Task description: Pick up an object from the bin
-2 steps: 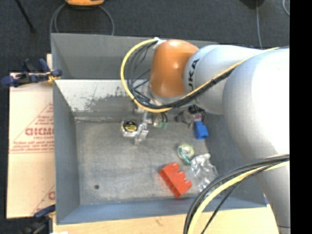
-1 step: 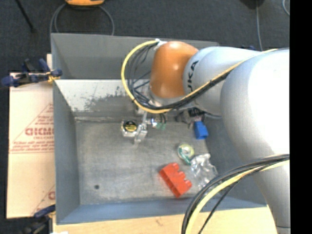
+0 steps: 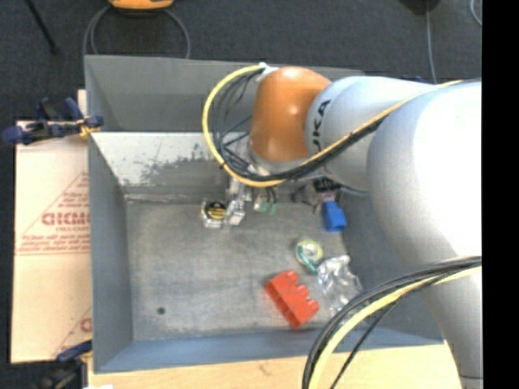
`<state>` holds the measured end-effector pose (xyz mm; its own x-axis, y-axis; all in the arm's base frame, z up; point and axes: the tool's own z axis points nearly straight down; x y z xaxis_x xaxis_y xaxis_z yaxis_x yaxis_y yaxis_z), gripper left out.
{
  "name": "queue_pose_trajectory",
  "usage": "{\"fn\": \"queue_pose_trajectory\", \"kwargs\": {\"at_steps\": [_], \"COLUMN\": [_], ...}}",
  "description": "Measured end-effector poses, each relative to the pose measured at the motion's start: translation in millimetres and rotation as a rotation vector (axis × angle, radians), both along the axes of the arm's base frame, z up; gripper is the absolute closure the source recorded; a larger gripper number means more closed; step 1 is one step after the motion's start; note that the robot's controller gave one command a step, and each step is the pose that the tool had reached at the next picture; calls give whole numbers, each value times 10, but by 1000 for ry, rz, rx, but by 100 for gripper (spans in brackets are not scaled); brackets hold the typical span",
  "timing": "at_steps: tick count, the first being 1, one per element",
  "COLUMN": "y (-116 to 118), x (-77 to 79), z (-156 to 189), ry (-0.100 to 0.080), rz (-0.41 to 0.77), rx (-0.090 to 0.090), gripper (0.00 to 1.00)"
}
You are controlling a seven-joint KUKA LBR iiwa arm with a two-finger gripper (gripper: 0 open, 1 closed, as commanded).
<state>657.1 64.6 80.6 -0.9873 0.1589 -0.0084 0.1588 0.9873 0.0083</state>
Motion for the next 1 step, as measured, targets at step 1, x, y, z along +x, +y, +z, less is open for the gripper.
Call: {"fn": "queue_pose_trajectory", "kwargs": {"at_steps": [1], "y": [-6], "x": [20], "z": [47], "ry": [3], "rz": [3], "rx": [-5], "gripper": [100]}}
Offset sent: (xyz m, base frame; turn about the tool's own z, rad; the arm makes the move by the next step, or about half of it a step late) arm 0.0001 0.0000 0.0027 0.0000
